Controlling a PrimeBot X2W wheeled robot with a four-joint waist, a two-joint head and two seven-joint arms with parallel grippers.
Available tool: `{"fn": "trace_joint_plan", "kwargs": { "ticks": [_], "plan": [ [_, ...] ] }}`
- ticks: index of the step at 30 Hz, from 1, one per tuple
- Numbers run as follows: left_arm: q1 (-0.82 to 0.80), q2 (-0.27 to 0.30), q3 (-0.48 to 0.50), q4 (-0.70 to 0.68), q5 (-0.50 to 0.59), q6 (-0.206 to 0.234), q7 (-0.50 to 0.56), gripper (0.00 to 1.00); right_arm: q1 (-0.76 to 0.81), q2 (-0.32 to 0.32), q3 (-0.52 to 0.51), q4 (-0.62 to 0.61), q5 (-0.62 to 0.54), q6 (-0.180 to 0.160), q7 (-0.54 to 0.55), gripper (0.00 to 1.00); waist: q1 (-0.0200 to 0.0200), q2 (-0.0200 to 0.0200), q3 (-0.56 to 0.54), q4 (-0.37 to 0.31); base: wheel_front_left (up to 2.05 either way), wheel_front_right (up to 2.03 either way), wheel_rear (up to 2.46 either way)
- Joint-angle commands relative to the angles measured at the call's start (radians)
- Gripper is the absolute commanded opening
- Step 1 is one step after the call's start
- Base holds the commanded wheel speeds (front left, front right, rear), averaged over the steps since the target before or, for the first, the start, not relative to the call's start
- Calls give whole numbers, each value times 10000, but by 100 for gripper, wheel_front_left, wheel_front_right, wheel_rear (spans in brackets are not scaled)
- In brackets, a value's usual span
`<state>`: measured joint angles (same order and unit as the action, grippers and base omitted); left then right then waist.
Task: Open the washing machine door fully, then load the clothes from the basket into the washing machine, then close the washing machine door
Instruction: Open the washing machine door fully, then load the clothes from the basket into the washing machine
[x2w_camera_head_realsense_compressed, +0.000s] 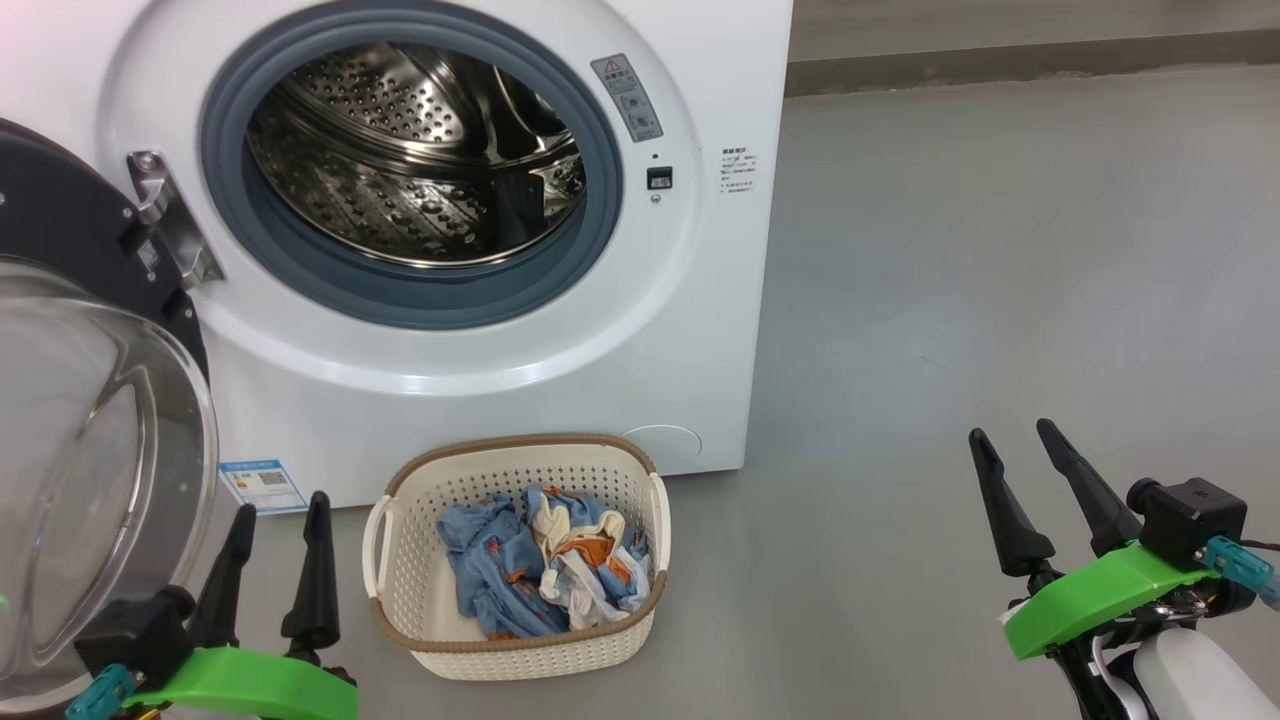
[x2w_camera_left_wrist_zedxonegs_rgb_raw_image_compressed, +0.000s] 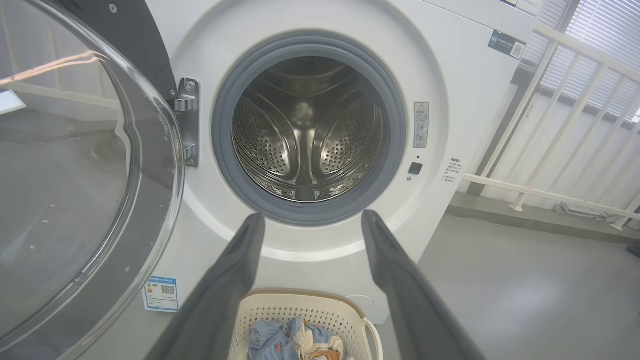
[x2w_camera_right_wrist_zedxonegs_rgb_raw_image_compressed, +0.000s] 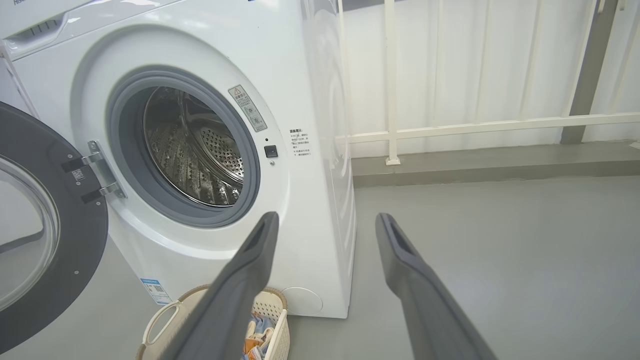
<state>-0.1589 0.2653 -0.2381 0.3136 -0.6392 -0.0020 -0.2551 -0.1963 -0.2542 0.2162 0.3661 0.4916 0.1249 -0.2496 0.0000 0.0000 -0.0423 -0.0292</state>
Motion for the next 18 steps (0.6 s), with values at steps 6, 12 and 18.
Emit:
{"fn": "trace_joint_plan", "kwargs": {
  "ticks": [6, 12, 18],
  "plan": [
    [-187, 209, 469, -196, 128, -135, -66, 100, -255, -116, 77, -276, -63, 58, -122, 100, 0, 0, -22, 106, 0, 0, 0],
    [-181, 204, 526, -209, 174, -164, -66, 100, -262, -100, 76, -257, -24, 58, -122, 100, 0, 0, -8, 148, 0, 0, 0],
    [-155, 168, 592, -279, 253, -198, -66, 100, -251, -102, 67, -251, -5, 58, -122, 100, 0, 0, 7, 170, 0, 0, 0]
  ]
}}
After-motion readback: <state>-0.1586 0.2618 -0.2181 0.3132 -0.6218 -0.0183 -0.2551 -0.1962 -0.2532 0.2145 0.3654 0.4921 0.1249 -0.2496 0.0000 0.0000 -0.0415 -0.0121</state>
